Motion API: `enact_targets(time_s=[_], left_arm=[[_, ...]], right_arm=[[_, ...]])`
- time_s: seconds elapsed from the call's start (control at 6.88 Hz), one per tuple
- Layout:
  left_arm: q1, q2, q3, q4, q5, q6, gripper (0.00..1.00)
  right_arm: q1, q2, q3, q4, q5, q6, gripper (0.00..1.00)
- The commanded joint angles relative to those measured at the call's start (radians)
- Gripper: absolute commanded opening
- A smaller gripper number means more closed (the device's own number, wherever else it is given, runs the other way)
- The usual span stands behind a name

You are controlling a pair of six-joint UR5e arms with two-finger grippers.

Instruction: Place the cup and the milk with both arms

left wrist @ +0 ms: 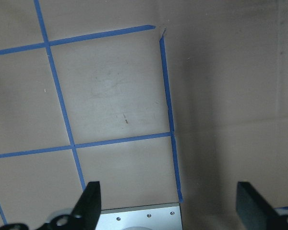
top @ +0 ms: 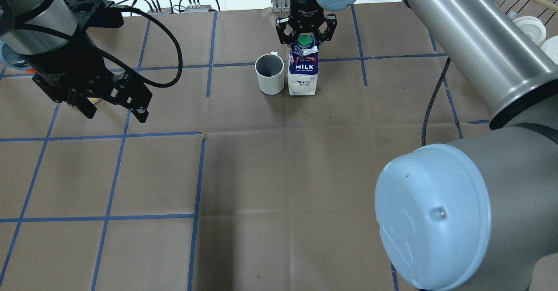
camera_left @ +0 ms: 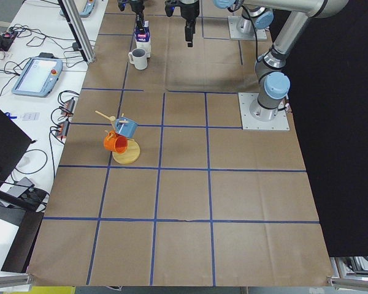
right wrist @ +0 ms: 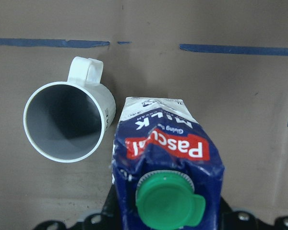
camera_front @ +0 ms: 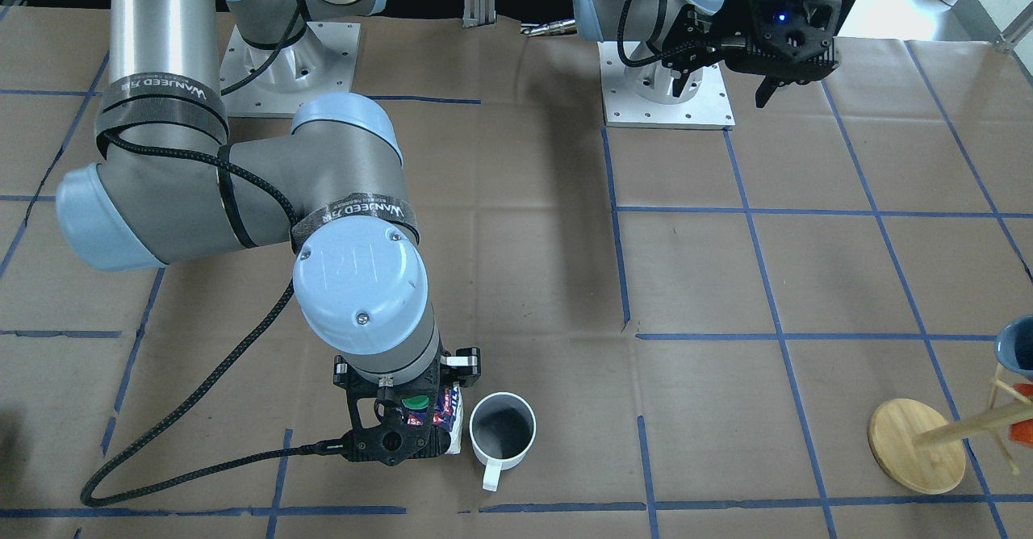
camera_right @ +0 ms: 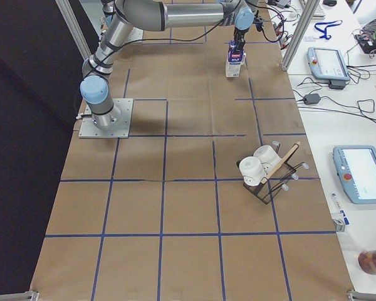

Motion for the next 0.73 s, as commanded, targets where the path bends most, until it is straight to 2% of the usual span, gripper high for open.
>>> enact_targets(time_s=[0.0,0.15,0.29,0.58], left_arm=[[0.000,0.000,0.000,0.000,0.000,0.000,1.00],[0.000,0.001,0.000,0.000,0.000,0.000,1.00],[0.000,0.000,0.000,-0.002,0.000,0.000,1.00],[0.000,0.001,0.000,-0.003,0.002,0.000,1.00]], right_arm=[[0.002,0.015,0.000,-0.008,0.006,0.003,0.64],[0.002,0.025,0.000,-0.014,0.006,0.009,0.73],[0.002,0.020,-0.005,-0.011,-0.002,0.008,1.00],[-0.009,0.006,-0.063,0.062,0.003,0.008,1.00]])
